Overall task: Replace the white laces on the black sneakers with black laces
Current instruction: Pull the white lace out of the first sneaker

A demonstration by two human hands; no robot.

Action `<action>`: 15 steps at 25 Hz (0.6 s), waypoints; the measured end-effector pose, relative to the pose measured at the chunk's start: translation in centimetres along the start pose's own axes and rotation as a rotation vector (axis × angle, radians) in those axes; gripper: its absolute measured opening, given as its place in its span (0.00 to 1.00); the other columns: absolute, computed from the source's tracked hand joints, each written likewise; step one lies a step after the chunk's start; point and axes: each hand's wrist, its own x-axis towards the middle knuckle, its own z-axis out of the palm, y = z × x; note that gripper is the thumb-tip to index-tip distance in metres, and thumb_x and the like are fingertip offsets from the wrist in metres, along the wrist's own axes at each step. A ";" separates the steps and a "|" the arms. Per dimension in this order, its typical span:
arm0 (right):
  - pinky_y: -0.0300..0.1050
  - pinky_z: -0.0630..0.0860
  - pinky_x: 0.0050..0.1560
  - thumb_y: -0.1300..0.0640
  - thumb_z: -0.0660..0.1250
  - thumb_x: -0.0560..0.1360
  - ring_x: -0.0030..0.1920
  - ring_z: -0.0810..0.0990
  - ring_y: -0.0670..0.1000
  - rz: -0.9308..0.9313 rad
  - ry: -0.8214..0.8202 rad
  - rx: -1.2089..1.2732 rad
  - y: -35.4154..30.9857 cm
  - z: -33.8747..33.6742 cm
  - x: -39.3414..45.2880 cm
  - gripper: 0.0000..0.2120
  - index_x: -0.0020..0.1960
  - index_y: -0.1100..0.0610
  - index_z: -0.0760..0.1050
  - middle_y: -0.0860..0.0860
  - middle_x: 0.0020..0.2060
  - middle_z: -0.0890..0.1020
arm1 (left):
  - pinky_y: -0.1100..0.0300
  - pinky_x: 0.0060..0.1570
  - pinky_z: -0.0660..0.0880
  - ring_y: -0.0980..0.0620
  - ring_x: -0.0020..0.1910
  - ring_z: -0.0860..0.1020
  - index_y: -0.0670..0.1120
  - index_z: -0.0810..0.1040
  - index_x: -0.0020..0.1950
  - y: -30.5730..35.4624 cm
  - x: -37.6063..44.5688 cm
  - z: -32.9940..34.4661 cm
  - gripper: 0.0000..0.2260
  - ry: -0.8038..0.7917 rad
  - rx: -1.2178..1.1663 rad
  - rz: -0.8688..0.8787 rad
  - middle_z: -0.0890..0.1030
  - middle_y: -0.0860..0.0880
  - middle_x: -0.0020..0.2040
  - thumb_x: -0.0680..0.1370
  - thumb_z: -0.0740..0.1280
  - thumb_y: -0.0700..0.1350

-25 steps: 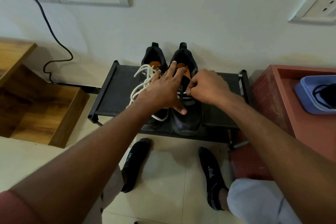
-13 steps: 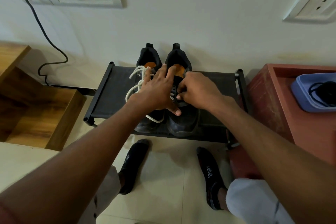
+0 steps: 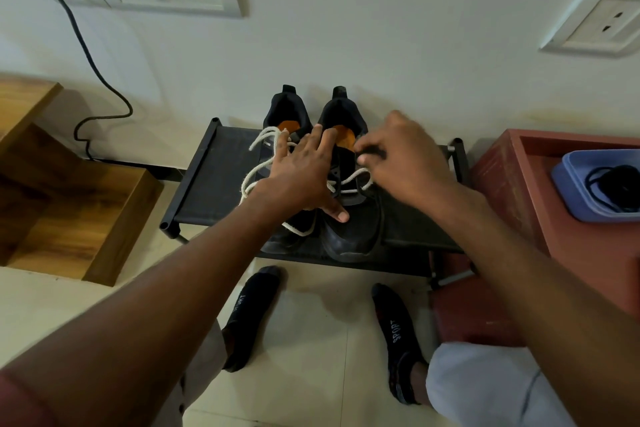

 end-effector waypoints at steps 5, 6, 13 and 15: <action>0.50 0.79 0.49 0.47 0.76 0.77 0.52 0.76 0.52 -0.090 -0.164 -0.254 -0.8 3.5 1.2 0.08 0.53 0.49 0.87 0.49 0.55 0.74 | 0.36 0.76 0.32 0.46 0.84 0.48 0.48 0.42 0.83 -0.1 -0.1 0.0 0.68 -0.001 -0.014 -0.024 0.48 0.46 0.86 0.58 0.81 0.69; 0.48 0.79 0.46 0.48 0.76 0.76 0.49 0.78 0.51 -0.023 -0.112 -0.188 -0.5 3.2 1.7 0.05 0.49 0.47 0.87 0.48 0.53 0.77 | 0.37 0.75 0.31 0.46 0.84 0.48 0.48 0.42 0.84 -0.2 -0.1 0.1 0.69 -0.002 -0.020 -0.026 0.48 0.46 0.86 0.58 0.81 0.69; 0.48 0.77 0.48 0.59 0.74 0.76 0.58 0.74 0.54 0.074 0.320 -0.056 -1.4 -0.1 0.2 0.09 0.55 0.53 0.84 0.53 0.60 0.74 | 0.35 0.75 0.32 0.45 0.84 0.51 0.47 0.43 0.83 0.0 0.0 -0.2 0.68 -0.005 0.012 -0.029 0.50 0.45 0.85 0.58 0.80 0.70; 0.55 0.78 0.58 0.59 0.75 0.75 0.67 0.71 0.57 -0.100 0.147 -0.224 -1.8 0.8 0.1 0.15 0.61 0.52 0.82 0.52 0.68 0.71 | 0.35 0.75 0.32 0.45 0.84 0.51 0.47 0.43 0.83 0.1 0.0 0.0 0.69 -0.005 0.018 -0.025 0.49 0.45 0.85 0.58 0.80 0.71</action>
